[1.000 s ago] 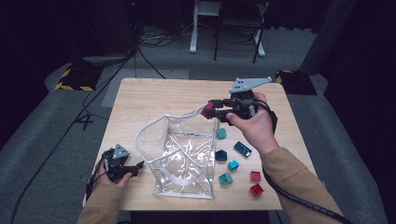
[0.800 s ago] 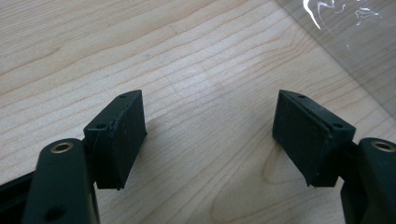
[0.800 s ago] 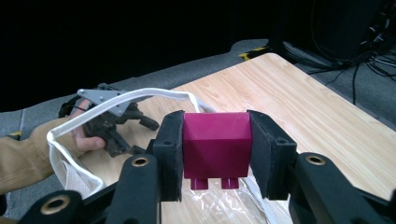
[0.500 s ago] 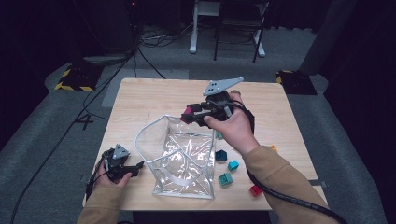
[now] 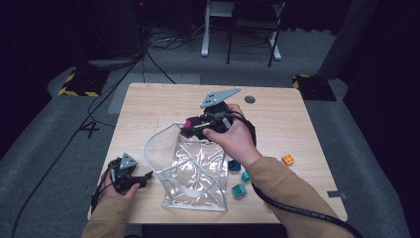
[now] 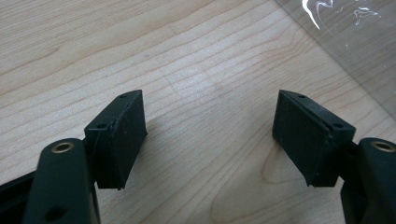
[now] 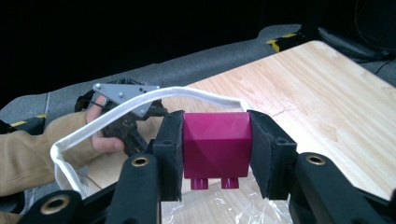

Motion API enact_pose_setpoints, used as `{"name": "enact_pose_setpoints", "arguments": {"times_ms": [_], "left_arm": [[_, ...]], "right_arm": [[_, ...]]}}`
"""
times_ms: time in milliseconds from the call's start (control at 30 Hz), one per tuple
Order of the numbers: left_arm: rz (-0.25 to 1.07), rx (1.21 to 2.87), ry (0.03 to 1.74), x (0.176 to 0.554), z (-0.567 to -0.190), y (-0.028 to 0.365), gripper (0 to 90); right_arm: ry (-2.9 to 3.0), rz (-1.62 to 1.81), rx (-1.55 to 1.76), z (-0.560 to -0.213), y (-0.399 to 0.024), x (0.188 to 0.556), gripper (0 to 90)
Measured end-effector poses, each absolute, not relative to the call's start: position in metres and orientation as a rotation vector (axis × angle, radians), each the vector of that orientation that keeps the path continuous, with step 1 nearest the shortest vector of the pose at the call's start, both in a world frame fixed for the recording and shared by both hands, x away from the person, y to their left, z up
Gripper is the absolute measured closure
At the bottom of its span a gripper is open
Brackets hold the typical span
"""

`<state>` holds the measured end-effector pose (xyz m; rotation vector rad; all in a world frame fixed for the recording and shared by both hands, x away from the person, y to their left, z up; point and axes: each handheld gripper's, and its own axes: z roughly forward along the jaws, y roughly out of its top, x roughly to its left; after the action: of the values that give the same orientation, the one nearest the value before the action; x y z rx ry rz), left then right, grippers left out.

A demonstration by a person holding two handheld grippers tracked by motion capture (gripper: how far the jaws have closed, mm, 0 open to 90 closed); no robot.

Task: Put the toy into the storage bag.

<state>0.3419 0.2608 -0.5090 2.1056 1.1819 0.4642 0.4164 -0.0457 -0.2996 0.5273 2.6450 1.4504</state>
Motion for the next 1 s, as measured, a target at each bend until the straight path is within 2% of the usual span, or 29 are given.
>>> {"name": "enact_pose_setpoints", "arguments": {"times_ms": [433, 867, 900, 1000], "left_arm": [[0.464, 2.103, 1.184, 0.342, -0.509, 0.261, 26.2], [0.466, 2.1, 1.185, 0.342, -0.509, 0.261, 26.2], [0.468, 2.1, 1.184, 0.342, -0.509, 0.261, 26.2], [0.468, 2.1, 1.184, 0.342, -0.509, 0.261, 26.2]], "right_arm": [[2.761, 1.283, 0.549, -0.323, -0.043, 0.413, 58.9], [2.853, 1.142, 0.533, -0.331, -0.039, 0.407, 58.7], [2.863, 1.144, 0.534, -0.332, -0.039, 0.407, 57.6], [2.831, 1.172, 0.532, -0.331, -0.039, 0.406, 44.5]]}}
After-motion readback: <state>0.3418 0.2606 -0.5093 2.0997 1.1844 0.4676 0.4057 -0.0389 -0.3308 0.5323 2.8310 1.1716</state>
